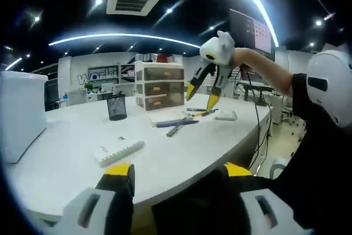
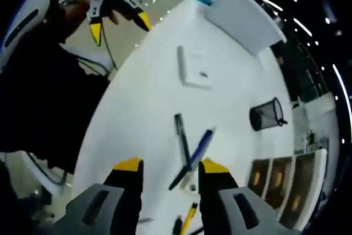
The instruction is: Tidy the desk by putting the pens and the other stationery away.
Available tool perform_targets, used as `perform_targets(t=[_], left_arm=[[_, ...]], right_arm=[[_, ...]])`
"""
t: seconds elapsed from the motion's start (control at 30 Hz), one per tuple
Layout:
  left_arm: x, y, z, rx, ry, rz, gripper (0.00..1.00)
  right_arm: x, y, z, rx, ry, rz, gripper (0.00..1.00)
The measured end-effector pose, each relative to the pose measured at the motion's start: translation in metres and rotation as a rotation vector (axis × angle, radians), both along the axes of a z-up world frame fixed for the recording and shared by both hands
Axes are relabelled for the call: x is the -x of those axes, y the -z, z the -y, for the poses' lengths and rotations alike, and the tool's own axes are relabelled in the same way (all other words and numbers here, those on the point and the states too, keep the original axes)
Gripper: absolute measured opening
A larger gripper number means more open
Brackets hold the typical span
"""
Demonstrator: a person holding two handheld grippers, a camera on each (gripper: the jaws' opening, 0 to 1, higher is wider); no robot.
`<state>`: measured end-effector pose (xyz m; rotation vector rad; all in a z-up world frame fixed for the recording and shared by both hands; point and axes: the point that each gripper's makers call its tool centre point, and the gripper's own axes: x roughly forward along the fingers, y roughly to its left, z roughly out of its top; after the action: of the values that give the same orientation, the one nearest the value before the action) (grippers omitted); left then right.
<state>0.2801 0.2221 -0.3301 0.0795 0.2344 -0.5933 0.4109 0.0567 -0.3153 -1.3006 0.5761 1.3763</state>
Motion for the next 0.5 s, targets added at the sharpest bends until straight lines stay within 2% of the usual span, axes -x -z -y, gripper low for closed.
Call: perform_targets(t=[0.1,0.3,0.5], left_arm=[[0.003,0.001,-0.002,0.004,0.005,0.0,0.63],[0.004,0.0,-0.009,0.003,-0.007,0.002,0.63],[0.006,0.002,-0.007,0.008,0.007,0.001,0.63]], right_arm=[[-0.004,0.005,0.001,0.062,-0.026,-0.004,0.37],[-0.015,0.013,-0.001,0.135,-0.053,-0.017,0.35],[-0.025,0.024,0.0,0.215,-0.076,-0.036,0.34]])
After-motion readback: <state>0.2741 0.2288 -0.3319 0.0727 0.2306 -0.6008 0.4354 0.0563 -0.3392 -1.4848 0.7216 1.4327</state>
